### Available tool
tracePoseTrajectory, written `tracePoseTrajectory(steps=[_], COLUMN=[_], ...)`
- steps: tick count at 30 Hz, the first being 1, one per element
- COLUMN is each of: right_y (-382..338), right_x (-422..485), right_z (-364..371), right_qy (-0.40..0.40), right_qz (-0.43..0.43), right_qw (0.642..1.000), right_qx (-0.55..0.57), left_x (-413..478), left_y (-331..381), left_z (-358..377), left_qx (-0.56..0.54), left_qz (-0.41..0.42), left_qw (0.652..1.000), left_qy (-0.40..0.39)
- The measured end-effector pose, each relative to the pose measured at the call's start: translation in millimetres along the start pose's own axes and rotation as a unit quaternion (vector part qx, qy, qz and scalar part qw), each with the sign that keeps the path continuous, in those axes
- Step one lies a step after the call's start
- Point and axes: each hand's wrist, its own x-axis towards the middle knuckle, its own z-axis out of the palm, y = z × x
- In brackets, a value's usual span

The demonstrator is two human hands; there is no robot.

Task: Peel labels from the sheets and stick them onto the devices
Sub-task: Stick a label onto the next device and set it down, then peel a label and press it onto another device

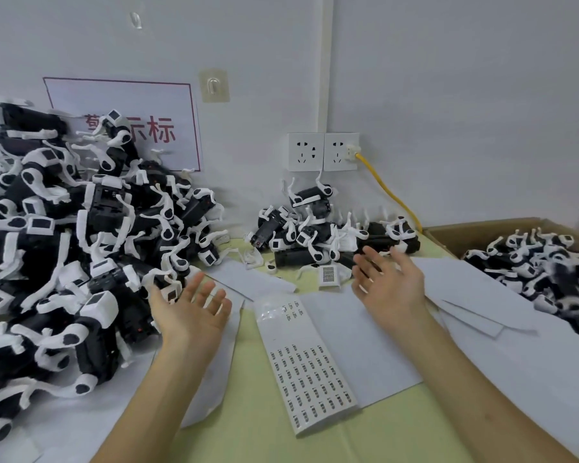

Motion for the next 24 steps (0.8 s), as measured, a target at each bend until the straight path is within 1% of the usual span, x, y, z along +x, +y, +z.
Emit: tracePoseTrajectory(steps=[3, 6, 8, 10, 14, 18, 21, 24], right_y=[8, 12, 13, 15, 17, 20, 23, 30], right_x=[-3, -4, -3, -3, -4, -9, -15, -20], right_z=[4, 7, 7, 8, 10, 18, 25, 29], right_qy=[-0.006, -0.018, -0.019, -0.02, -0.023, -0.067, -0.122, -0.191], right_qz=[0.001, -0.002, -0.003, -0.002, -0.003, 0.003, 0.014, 0.06], right_qw=[0.999, 0.998, 0.998, 0.997, 0.996, 0.99, 0.978, 0.954], right_qx=[-0.041, -0.052, -0.059, -0.071, -0.09, -0.124, -0.166, -0.224], left_x=[4, 6, 6, 4, -2, -15, -23, -30], left_y=[-1, -7, -8, -5, -5, -9, -15, -20], left_z=[-2, -1, 0, 2, 5, 14, 18, 19], left_qx=[0.009, 0.051, 0.06, 0.049, 0.052, 0.117, 0.12, 0.136], left_qz=[-0.021, -0.028, -0.032, -0.047, -0.068, -0.095, -0.129, -0.163], left_qw=[0.999, 0.997, 0.996, 0.997, 0.994, 0.971, 0.941, 0.889], left_qy=[0.025, 0.054, 0.054, 0.033, -0.064, -0.186, -0.291, -0.405])
